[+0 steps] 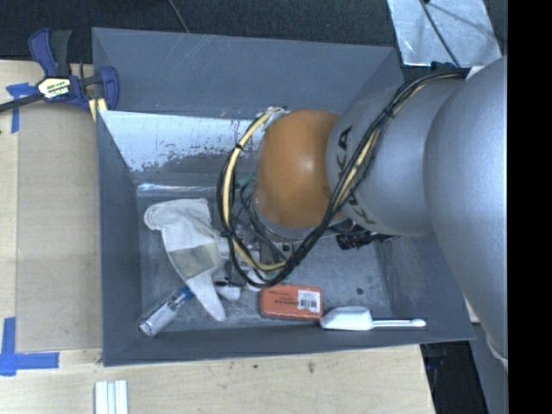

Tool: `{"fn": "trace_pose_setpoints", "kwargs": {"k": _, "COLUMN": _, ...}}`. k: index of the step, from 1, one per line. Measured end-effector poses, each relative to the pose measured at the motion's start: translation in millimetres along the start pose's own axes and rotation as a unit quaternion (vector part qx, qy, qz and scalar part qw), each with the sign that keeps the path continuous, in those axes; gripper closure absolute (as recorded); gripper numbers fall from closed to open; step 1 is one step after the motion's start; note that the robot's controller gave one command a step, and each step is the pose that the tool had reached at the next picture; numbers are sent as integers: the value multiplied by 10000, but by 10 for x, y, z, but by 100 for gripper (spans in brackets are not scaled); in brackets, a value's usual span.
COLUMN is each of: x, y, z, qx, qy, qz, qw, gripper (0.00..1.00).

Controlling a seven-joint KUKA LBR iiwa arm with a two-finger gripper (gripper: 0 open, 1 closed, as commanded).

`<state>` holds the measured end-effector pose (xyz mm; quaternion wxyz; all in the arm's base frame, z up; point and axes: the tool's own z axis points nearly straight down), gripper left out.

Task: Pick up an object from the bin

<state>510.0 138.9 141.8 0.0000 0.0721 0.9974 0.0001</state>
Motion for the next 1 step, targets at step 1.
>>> {"fn": "trace_pose_setpoints", "kwargs": {"k": 1, "x": 5, "y": -4, "z": -126, "qx": 6, "qy": 12, "qz": -3, "qw": 10000, "gripper": 100}}
